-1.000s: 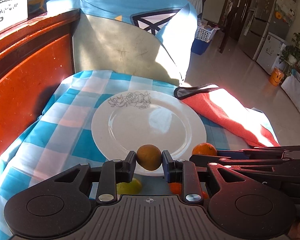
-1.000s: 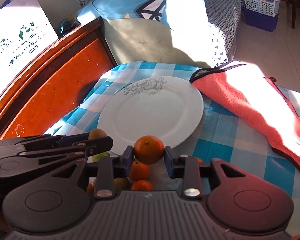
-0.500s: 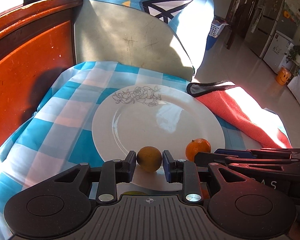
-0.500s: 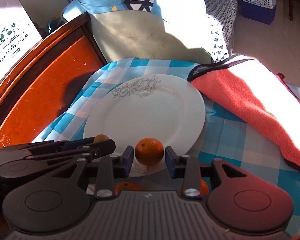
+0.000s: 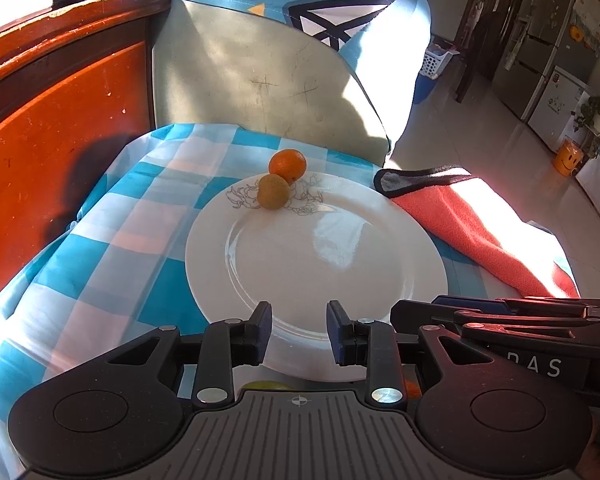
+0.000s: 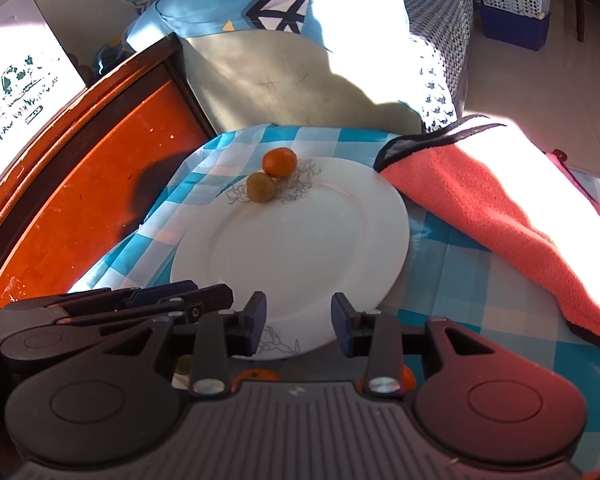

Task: Organize fruits
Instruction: 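Grasp another brown fruit with the left tool while the right tool grasps a green fruit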

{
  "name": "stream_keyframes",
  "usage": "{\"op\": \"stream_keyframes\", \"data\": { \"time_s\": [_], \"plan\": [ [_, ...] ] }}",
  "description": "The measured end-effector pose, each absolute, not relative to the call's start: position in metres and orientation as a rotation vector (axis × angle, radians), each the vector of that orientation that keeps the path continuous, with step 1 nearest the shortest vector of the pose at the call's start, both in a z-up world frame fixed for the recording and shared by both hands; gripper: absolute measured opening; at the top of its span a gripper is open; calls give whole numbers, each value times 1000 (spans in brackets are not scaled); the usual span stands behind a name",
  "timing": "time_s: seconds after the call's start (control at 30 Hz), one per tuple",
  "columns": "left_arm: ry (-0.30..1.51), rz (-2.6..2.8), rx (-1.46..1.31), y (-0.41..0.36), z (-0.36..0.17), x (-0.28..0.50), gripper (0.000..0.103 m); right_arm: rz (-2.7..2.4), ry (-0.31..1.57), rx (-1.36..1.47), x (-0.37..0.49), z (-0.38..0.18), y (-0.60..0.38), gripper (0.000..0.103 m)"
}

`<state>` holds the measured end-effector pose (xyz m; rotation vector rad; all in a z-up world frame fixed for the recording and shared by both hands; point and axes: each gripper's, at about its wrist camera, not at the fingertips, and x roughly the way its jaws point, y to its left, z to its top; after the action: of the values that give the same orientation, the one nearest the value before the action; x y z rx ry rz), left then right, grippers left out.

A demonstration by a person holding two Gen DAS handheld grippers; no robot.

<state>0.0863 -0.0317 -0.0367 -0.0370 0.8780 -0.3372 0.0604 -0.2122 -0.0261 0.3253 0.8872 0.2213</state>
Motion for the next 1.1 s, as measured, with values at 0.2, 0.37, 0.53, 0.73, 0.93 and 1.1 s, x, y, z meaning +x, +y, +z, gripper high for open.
{"op": "stream_keyframes", "data": {
  "time_s": [0.2,0.37,0.53,0.73,0.93,1.1],
  "plan": [
    [875,-332,-41,-31,-37,86,29,223,889,327,60,-25,-212,38],
    [868,-333,-52,-29,-33,85,29,232,885,319,59,-24,-210,38],
    [870,-326,-61,-21,-24,78,31,240,874,299,52,-19,-214,40],
    [866,-320,-78,-5,-12,61,33,236,857,317,33,-8,-228,43],
    [883,-312,-70,9,-12,39,33,241,877,295,7,-6,-233,44],
    [909,-323,-78,16,-15,15,33,280,919,252,-17,-11,-228,44]
  ]
}}
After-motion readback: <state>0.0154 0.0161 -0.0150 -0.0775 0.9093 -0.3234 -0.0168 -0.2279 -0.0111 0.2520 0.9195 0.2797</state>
